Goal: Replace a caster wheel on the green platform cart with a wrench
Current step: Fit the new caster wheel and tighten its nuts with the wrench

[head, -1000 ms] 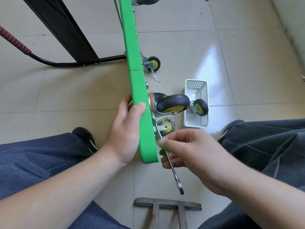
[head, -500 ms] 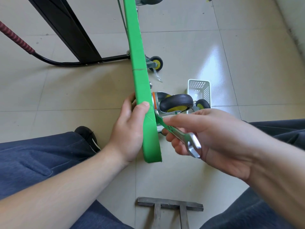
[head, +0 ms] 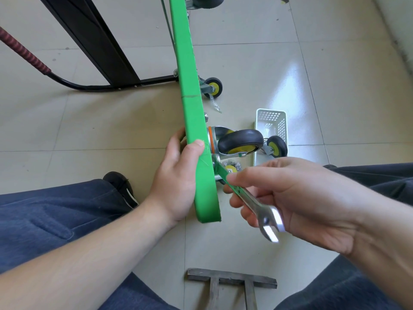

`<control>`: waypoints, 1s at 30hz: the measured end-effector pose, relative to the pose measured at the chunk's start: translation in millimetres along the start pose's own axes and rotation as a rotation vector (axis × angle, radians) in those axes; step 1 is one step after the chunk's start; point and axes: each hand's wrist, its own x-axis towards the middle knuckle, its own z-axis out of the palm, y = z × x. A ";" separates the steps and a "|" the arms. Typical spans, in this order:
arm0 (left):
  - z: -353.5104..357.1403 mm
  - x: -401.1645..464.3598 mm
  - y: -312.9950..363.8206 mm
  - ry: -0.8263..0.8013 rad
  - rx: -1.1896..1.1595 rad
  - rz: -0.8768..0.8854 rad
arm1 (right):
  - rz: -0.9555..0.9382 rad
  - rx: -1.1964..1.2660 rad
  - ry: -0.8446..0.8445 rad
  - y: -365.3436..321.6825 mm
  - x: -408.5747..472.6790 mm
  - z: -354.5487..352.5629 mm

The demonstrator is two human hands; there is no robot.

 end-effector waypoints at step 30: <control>-1.7 -1.1 -1.4 -0.013 0.017 -0.025 | -0.197 -0.383 0.162 68.1 53.3 -17.4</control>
